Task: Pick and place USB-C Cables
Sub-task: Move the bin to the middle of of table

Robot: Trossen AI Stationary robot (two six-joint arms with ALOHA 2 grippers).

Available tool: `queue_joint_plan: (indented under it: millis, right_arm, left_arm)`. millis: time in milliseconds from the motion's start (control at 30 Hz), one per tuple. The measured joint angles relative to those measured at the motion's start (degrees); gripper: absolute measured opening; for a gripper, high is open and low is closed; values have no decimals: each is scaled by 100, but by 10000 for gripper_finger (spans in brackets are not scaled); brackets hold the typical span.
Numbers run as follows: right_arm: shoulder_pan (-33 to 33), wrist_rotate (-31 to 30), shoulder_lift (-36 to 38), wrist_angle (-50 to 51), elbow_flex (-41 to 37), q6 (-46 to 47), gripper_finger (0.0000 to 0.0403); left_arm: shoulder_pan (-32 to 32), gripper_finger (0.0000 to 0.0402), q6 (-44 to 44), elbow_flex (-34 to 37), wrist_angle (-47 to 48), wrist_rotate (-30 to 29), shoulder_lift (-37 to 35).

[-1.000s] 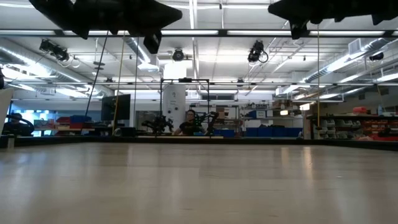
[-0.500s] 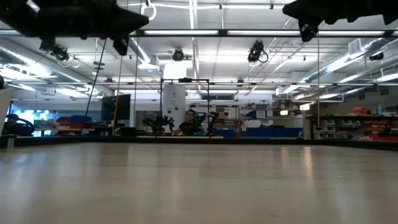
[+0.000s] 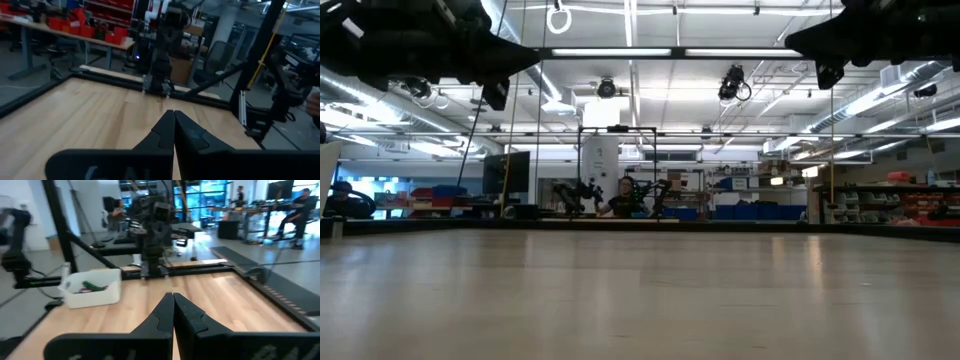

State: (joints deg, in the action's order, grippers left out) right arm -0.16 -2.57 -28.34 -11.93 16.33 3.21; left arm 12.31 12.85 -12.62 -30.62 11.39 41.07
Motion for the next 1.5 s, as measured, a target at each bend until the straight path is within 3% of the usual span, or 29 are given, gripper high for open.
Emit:
queue_joint_plan:
  millis: [233, 433, 567, 800, 1033, 1200, 1433, 1500]
  right_arm:
    - [-6, 209, 27, 244, -27, 175, 8]
    - [-180, 64, 27, -832, -633, 131, 8]
    - [-345, 66, 33, -1306, -916, 217, 8]
    - [-498, 484, 33, -1287, -939, 332, 8]
    - [-632, 523, 31, -989, -939, 524, 8]
    - [-652, 527, 33, -967, -939, 605, 8]
    - [-652, 527, 66, -938, -939, 604, 8]
    - [-652, 527, 66, -937, -939, 577, 8]
  left_arm:
    - [-423, 6, 25, 0, 362, -584, 7]
    - [-893, 6, -197, 0, 357, -1417, 0]
    - [-933, 6, -279, -2, 353, -1525, -37]
    - [-885, 6, -156, -2, 590, -1624, -110]
    - [-972, 6, -71, -7, 1092, -1653, -495]
    - [-1170, 6, -5, -7, 1493, -2136, -804]
    - [-1282, 6, 11, 1129, -32, -2233, -1290]
    - [-1211, 6, 110, 1190, 1, -2231, -1478]
